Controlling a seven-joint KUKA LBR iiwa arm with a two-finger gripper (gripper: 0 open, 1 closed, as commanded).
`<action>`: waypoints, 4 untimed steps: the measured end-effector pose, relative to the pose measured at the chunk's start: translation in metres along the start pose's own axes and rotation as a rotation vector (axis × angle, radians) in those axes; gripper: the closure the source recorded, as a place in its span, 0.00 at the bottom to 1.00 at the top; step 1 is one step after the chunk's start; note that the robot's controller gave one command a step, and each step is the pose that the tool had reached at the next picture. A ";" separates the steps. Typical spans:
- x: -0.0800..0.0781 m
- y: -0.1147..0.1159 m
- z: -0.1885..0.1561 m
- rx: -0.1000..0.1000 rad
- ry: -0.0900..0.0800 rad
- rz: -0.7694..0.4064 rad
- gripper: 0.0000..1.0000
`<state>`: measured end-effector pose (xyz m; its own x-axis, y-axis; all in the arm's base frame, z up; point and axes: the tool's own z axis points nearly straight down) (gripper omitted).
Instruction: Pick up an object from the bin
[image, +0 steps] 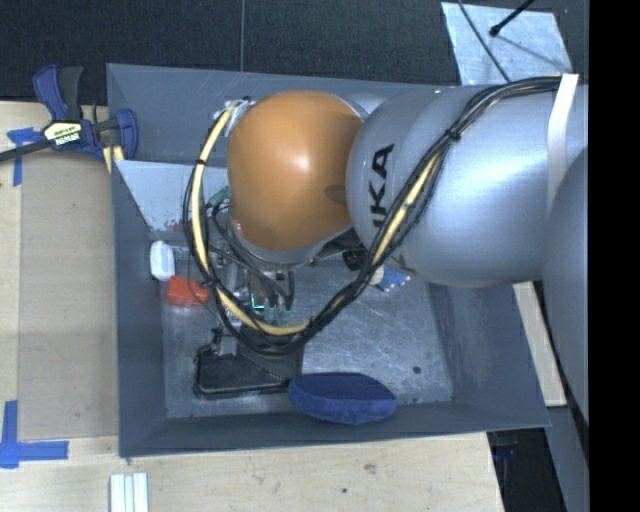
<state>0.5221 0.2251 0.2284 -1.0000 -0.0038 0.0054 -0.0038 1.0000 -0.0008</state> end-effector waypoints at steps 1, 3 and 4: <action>-0.052 -0.011 0.137 -0.006 -0.009 -0.077 0.00; -0.040 -0.065 0.157 -0.002 -0.010 -0.150 0.00; -0.061 -0.104 0.158 0.001 -0.012 -0.362 0.00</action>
Offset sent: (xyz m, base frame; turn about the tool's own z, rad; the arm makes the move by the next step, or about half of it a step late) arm 0.0534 -0.0151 -0.1530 -0.0748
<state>0.5830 0.1216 0.0705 -0.9339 -0.3574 -0.0057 -0.3574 0.9339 -0.0022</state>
